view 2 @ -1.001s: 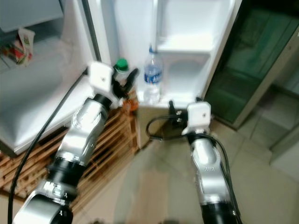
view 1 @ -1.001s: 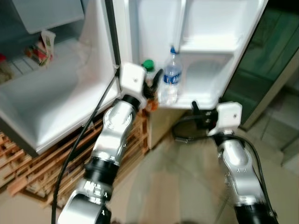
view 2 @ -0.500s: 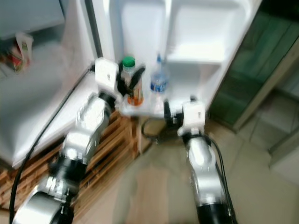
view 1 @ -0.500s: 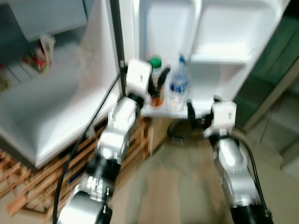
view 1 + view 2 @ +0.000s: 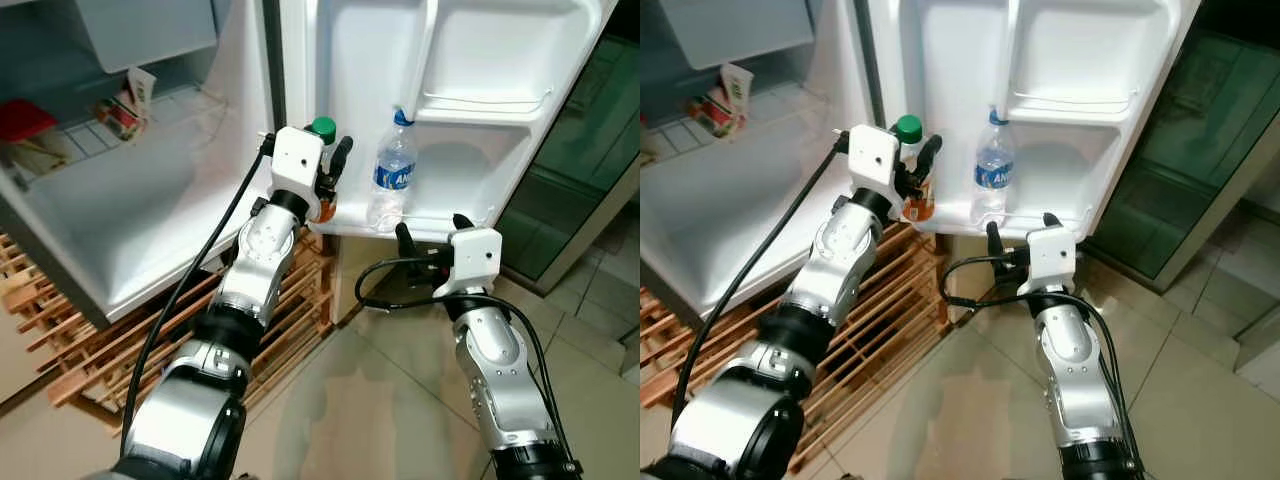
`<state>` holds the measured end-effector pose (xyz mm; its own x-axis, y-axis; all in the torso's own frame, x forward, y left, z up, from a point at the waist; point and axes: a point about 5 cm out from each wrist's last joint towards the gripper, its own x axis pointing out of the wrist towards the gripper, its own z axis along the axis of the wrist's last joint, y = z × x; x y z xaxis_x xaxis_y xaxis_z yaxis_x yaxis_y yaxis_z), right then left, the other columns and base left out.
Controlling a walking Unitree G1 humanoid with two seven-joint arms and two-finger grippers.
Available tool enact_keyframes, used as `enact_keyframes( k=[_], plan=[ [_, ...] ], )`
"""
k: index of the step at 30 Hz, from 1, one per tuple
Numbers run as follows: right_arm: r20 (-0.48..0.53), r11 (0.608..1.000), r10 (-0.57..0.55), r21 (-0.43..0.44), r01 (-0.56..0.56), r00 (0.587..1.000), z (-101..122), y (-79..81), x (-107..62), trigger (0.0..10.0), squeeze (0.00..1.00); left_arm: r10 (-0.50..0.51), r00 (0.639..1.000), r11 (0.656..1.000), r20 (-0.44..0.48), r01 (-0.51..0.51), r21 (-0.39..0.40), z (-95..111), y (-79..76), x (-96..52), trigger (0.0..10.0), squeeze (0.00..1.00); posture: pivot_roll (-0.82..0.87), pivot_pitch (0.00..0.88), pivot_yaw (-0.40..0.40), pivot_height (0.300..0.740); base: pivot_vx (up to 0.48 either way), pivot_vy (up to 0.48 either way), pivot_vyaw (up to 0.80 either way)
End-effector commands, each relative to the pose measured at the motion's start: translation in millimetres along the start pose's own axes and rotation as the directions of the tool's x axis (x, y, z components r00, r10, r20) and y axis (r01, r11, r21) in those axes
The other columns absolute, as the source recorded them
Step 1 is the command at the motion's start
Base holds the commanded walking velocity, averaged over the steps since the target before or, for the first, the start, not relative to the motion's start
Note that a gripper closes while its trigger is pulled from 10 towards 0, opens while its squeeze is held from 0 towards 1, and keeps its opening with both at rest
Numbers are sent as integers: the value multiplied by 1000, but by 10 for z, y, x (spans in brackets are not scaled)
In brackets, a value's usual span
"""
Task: Restocking fridge
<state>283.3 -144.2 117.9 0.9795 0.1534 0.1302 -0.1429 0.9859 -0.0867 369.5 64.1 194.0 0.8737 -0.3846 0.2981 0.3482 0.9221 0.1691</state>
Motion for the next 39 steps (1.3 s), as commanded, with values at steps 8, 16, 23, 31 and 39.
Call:
enact_keyframes(
  k=[8, 16, 23, 31, 39],
  plan=[
    [34, 980, -185, -72, 187, 982, 265, -341, -538, 10000, 0, -107, 994, 990, -17, 106, -90, 177, 288, -801, 10000, 0, -163, 0, 63, 740, 0, 0, 0],
    [47, 976, -171, -127, 175, 984, 440, -376, -668, 10000, 0, -93, 995, 987, -21, 90, -134, 408, 182, -1036, 10000, 0, -136, 0, 40, 740, 0, 0, 0],
    [31, 978, -179, -100, 181, 983, 486, -353, -713, 10000, 0, -151, 987, 981, -57, 143, -131, 415, 124, -963, 10000, 0, -146, 0, 39, 740, 399, 0, 0],
    [34, 976, -194, -94, 196, 980, 491, -379, -562, 10000, 0, -326, 944, 933, 42, 329, -150, 550, -138, -701, 10000, 0, -170, 0, 41, 740, 480, 0, 0],
    [20, 976, -198, -93, 199, 980, 458, -397, -554, 10000, 0, -277, 957, 946, 84, 287, -151, 586, -150, -636, 10000, 0, -184, 0, 39, 740, 480, 0, 0]
  ],
)
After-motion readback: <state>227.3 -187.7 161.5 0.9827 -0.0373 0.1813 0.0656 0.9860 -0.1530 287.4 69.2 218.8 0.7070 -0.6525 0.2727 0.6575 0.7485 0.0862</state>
